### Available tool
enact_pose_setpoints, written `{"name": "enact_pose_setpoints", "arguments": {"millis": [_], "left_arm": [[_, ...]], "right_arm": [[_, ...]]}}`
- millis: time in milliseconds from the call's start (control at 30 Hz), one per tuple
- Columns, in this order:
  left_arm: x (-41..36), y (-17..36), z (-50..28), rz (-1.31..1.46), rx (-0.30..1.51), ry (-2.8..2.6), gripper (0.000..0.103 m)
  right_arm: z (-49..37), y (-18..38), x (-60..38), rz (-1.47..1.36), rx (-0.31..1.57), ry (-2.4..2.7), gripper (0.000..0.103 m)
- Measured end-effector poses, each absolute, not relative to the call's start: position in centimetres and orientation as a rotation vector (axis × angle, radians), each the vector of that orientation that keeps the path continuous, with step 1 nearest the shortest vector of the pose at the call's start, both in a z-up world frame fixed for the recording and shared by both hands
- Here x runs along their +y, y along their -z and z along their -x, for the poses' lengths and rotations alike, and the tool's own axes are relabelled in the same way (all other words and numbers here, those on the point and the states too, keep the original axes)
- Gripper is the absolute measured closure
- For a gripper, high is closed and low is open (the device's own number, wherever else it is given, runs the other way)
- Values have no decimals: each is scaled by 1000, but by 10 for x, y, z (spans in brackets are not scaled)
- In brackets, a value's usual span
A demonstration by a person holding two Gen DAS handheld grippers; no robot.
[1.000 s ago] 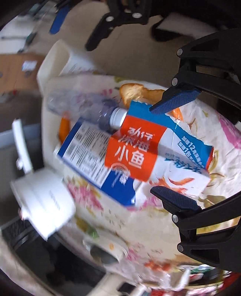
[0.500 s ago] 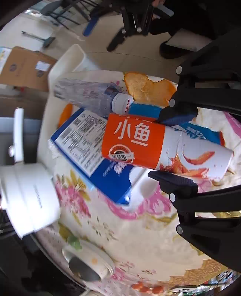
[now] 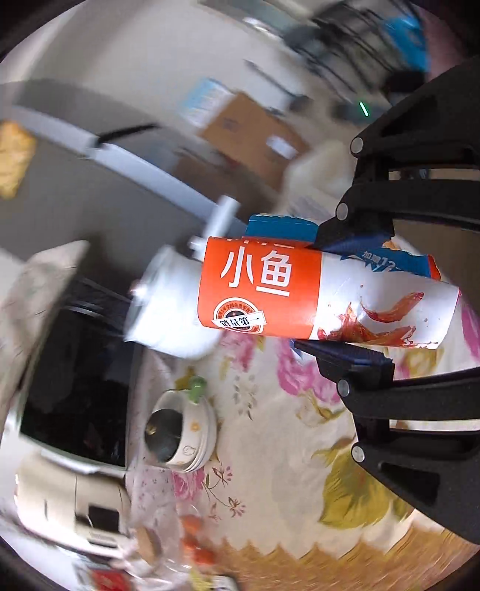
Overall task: Collect trash
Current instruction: 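Grasp the orange peel with the right tool while the left tool holds the snack bag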
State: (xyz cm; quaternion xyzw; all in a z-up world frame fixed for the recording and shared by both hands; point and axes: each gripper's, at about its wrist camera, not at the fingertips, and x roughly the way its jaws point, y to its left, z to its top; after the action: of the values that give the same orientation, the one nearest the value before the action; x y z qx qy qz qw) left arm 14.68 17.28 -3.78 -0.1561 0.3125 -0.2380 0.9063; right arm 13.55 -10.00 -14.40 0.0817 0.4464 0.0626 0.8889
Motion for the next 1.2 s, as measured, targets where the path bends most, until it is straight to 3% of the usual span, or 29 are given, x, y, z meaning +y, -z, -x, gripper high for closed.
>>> {"name": "enact_pose_setpoints", "arguments": {"millis": [200,267,300,367,467,1200], "left_arm": [[175,55,-138,427,643,503,61],[175,55,-139,417,646,496,61],[176,55,-136,421,643,497,61],[177,56,-135,419,644,487,61],[177,62,-133,400,657,455,61],[193,63,-128,412,617,296,61]], "right_arm": [[-154,151,-80,-203,975,-158,27],[-159,155,-77,-220,1005,-174,50],[-162,156,-75,-222,998,-169,51],[-164,156,-71,-220,995,-190,70],[-162,154,-63,-206,983,-204,85],[-134,102,-42,-149,826,-338,93]]}}
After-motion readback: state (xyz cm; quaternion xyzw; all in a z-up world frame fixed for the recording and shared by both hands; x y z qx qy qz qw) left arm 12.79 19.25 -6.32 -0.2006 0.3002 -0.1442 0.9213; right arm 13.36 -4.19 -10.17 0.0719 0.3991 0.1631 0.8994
